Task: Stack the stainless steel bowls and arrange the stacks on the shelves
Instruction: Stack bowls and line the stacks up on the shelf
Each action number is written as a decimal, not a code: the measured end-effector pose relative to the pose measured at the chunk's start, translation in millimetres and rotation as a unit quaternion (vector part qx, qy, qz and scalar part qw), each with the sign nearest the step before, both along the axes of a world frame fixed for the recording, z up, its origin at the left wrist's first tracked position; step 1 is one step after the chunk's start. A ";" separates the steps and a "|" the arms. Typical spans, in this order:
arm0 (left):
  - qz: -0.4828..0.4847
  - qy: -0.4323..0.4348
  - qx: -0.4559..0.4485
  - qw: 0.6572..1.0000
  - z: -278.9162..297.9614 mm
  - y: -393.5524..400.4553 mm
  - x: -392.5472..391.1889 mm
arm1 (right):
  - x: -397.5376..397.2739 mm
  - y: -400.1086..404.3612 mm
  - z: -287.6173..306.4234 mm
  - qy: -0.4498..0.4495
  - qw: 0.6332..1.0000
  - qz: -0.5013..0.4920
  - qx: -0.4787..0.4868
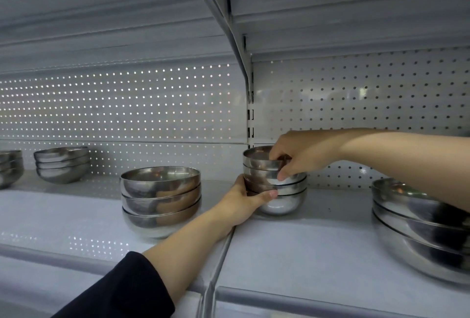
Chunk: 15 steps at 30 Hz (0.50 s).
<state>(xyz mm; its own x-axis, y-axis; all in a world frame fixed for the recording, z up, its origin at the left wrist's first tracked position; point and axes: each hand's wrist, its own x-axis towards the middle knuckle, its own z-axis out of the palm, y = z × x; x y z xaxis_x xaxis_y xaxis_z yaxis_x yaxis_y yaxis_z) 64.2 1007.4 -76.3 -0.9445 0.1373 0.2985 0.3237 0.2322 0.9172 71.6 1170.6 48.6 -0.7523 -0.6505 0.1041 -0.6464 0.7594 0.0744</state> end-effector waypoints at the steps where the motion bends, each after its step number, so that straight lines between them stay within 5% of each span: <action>1: -0.001 0.000 0.001 1.000 -0.4 -0.1 -0.2 | 0.7 -0.4 -0.8 0.008 1.000 -0.003 0.006; 15: 0.003 0.004 0.004 1.000 0.2 -0.3 1.0 | 2.3 1.6 -1.2 -0.005 1.000 0.000 0.011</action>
<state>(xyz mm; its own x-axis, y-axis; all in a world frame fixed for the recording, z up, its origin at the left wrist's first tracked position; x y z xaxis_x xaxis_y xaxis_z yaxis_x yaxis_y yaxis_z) 65.2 1007.1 -76.1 -0.9427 0.1290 0.3077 0.3301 0.2267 0.9163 73.9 1172.2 47.5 -0.7536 -0.6523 0.0817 -0.6468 0.7579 0.0853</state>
